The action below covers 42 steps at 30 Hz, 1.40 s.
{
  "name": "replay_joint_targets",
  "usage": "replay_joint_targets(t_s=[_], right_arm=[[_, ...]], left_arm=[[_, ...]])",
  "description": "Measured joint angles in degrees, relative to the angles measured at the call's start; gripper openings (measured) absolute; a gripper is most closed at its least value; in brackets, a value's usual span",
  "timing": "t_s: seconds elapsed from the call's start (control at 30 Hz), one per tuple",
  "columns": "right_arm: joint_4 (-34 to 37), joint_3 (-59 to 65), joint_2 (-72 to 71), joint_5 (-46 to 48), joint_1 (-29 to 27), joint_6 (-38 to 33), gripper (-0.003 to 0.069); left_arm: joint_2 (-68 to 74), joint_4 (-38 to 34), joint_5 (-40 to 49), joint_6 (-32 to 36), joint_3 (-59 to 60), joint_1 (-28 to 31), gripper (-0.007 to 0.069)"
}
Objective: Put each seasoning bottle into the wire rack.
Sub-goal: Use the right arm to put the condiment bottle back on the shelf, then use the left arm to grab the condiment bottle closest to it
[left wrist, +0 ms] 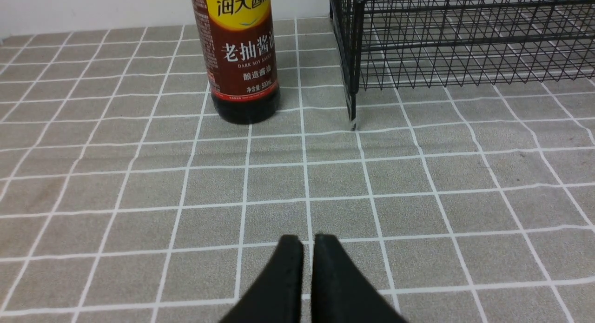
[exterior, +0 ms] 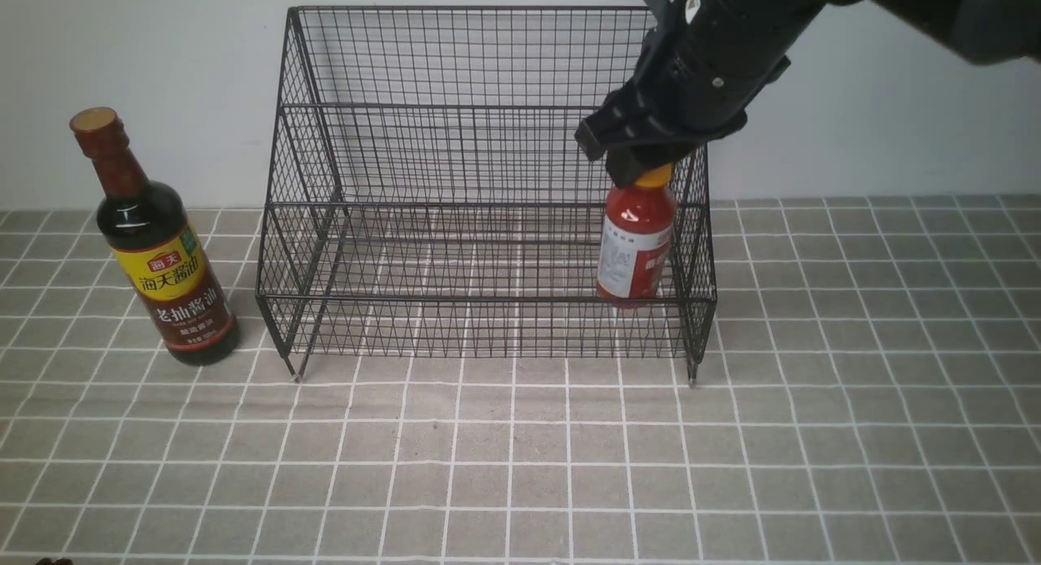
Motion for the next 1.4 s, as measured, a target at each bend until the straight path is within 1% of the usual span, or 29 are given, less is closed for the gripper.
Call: replay_joint_targets(t_s=[0.27,0.33,0.4,0.43,0.53,0.57,0.63,0.77,0.87,0.9,1.03,1.17,1.23,1.27,1.3,1.33,1.4], right_arm=[[0.79,-0.18,4.67,0.05,0.00,0.10,0.0294],[1.38,-0.18,5.33,0.00,0.00,0.41,0.0305],[1.63,-0.18,5.40,-0.11,0.00,0.92,0.0330],[1.72,-0.25,5.34,-0.55,0.02,1.75,0.0379],[1.14,-0.31,4.90,-0.83,0.02,2.44,0.0476],[1.13,-0.31,4.82,-0.83,0.02,2.56,0.0482],[-0.10,-0.31,3.43,-0.83,0.07,2.82,0.0539],[-0.55,-0.25,-0.74,-0.83,0.07,2.88,0.0550],[-0.55,-0.25,-7.86,-0.83,0.07,3.51,0.0510],[-0.55,-0.25,-10.57,-0.77,0.07,4.03,0.0482],[-0.21,-0.25,-22.14,-0.50,0.07,4.86,0.0314],[-0.21,2.83,-35.77,-0.43,0.07,5.91,0.0087],[-0.21,5.34,-41.03,-0.43,0.07,6.31,0.0035],[-0.55,9.36,-45.76,-0.49,0.07,6.89,0.0011],[-0.55,13.85,-51.48,-1.64,0.07,7.52,-0.0002],[-0.55,15.53,-52.29,-2.44,0.07,7.73,-0.0003],[-0.55,27.18,-63.41,-10.21,0.07,8.88,-0.0011]], left_arm=[[0.00,0.00,0.00,0.00,0.00,0.00,0.0015],[0.00,0.00,0.00,0.00,0.00,0.00,0.0015],[0.00,0.00,0.00,0.00,0.00,0.00,0.0015],[0.00,0.00,0.00,0.00,0.00,0.00,0.0015],[0.00,0.00,0.00,0.00,0.00,0.00,0.0015],[0.00,0.00,0.00,0.00,0.00,0.00,0.0015],[0.00,0.00,0.00,0.00,0.00,0.00,0.0015],[0.00,0.00,0.00,0.00,0.00,0.00,0.0015],[0.00,0.00,0.00,0.00,0.00,0.00,0.0015],[0.00,0.00,0.00,0.00,0.00,0.00,0.0015],[0.00,0.00,0.00,0.00,0.00,0.00,0.0015],[0.00,0.00,0.00,0.00,0.00,0.00,0.0015],[0.00,0.00,0.00,0.00,0.00,0.00,0.0015],[0.00,0.00,0.00,0.00,0.00,0.00,0.0015],[0.00,0.00,0.00,0.00,0.00,0.00,0.0015],[0.00,0.00,0.00,0.00,0.00,0.00,0.0015],[0.00,0.00,0.00,0.00,0.00,0.00,0.0015]])
